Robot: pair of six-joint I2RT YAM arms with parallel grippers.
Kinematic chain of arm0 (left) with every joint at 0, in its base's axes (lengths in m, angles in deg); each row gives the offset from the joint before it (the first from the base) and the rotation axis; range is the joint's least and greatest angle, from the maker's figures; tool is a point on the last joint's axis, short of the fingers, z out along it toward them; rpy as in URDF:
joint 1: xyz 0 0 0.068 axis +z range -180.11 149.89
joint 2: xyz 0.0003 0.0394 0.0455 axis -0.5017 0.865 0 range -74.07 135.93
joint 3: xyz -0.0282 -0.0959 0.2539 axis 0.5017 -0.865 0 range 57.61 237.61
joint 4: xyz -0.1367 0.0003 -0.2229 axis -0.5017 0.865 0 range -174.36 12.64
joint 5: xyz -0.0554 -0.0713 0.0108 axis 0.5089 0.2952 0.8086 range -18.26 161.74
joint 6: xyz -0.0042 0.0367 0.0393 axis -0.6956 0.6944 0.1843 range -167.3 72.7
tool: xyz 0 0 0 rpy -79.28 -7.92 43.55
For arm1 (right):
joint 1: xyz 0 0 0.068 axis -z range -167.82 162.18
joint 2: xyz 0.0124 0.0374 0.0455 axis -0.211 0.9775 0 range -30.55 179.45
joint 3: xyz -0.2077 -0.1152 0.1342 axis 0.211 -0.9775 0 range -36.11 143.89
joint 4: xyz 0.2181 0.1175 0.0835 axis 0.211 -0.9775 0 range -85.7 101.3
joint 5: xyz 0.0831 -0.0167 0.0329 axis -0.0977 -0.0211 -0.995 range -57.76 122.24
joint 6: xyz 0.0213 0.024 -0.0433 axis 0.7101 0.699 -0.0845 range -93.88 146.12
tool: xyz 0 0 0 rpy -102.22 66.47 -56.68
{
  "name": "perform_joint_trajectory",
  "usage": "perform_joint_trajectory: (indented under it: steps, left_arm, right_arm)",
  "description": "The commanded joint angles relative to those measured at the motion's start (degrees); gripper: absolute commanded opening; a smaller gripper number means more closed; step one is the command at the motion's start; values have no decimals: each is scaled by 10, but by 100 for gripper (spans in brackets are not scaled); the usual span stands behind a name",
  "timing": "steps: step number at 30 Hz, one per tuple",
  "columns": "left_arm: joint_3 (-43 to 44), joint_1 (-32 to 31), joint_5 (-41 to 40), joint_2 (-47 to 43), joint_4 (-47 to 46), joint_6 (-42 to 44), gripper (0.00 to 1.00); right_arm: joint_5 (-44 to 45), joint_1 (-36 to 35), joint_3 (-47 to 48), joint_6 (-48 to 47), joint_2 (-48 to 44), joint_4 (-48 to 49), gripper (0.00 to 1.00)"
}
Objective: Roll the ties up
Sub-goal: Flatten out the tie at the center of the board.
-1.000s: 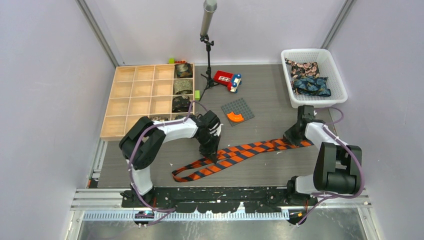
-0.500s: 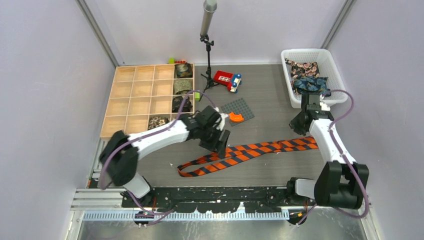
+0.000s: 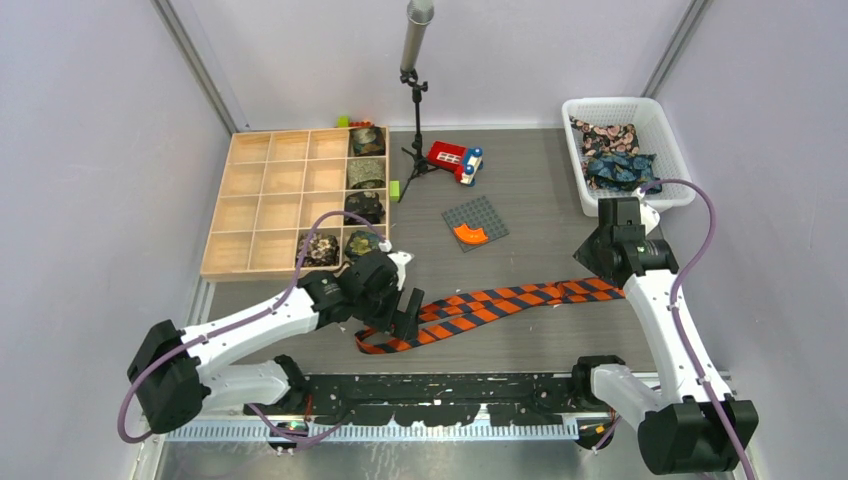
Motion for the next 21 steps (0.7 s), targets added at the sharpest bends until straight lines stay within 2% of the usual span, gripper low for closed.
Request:
perform_joint_trajectory:
  steps: [1,2,4,5,10,12,13,21]
  left_arm:
    - [-18,2,-90,-23,-1,-29,90]
    - [-27,1,-96,-41,-14,-31,85]
    - [-40,1,-90,-68,-37,-23,66]
    - [-41,0,-87,-70,-40,-15,62]
    - [-31,-3,-59,-27,-30,24,62]
    - [-32,-4,-44,-6,-41,25,53]
    - [-32,-5,-32,4,-51,26,52]
    - [-17,-32,-12,91,-88,47,52]
  right_arm:
    - [7,-9,-1,4,-18,-20,23]
    - [8,-9,0,3,-21,-24,22]
    - [13,-9,3,-1,-28,-32,22]
    - [14,-9,3,-2,-32,-36,22]
    - [8,-9,-2,0,-40,-37,22]
    - [5,-10,-5,2,-41,-35,22]
    - [4,-10,-7,3,-41,-34,21]
    - [12,-9,-12,-6,-45,-37,20]
